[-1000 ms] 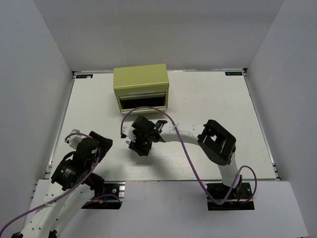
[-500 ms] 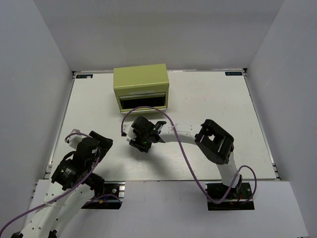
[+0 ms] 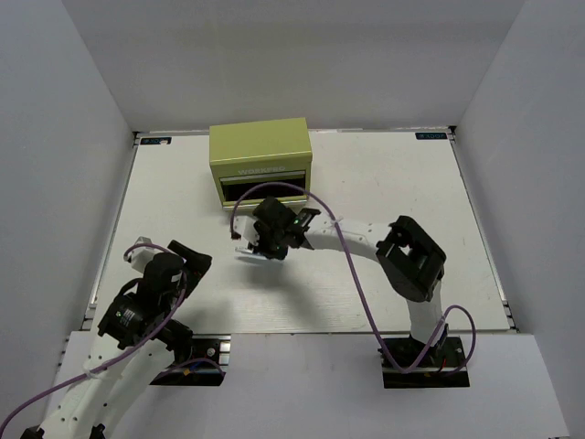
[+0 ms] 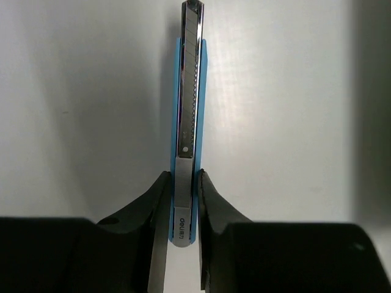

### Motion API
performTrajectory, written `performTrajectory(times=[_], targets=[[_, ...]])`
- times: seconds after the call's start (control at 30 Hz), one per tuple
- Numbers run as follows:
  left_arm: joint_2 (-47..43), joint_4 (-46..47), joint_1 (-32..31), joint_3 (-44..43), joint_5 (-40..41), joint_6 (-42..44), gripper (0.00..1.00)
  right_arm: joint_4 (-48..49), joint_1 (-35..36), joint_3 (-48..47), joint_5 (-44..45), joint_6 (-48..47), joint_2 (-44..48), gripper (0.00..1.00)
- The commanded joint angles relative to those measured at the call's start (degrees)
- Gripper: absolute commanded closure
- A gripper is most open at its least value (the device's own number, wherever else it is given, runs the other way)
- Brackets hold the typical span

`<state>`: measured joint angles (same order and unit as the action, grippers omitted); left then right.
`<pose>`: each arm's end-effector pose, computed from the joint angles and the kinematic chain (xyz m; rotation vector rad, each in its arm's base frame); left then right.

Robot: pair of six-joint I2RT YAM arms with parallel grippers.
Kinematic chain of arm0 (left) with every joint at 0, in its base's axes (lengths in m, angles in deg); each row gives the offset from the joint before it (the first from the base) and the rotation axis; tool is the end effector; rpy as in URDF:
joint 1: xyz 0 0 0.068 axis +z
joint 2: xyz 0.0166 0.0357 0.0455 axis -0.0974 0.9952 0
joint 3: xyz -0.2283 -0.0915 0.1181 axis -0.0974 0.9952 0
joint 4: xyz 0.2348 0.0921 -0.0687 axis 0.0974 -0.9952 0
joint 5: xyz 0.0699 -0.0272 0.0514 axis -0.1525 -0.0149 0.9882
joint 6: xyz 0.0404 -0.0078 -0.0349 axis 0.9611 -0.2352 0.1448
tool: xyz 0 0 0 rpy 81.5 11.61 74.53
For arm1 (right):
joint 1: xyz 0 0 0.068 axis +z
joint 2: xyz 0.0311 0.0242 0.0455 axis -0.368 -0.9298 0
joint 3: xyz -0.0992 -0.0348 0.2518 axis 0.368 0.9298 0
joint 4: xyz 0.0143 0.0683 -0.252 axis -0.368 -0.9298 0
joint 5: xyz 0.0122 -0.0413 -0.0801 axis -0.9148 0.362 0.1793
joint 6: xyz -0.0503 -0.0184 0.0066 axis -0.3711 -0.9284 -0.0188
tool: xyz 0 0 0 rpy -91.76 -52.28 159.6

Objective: Sort the stationery into containers
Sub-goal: Pick up the pen from the center of the board, then place the pen in the drawer.

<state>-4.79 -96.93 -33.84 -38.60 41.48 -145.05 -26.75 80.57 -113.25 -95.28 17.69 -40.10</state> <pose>0.0719 -0.0233 0.2530 -0.9949 2.0924 -0.4270 0.2150 0.3650 0.1844 -1.7262 1.8729 0.3826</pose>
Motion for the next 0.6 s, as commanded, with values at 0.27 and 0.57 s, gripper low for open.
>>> performTrajectory(times=[0.27,0.57], targets=[[-0.16,3.26,-0.14,1.23,-1.08,1.05,0.03,0.14,-11.52,-20.90,6.19,-18.08,1.59,1.00],[-0.69,4.49,-0.14,2.37,-1.61,1.58,0.03,-1.70,-15.29,-29.35,3.92,-25.82,-5.44,1.00]])
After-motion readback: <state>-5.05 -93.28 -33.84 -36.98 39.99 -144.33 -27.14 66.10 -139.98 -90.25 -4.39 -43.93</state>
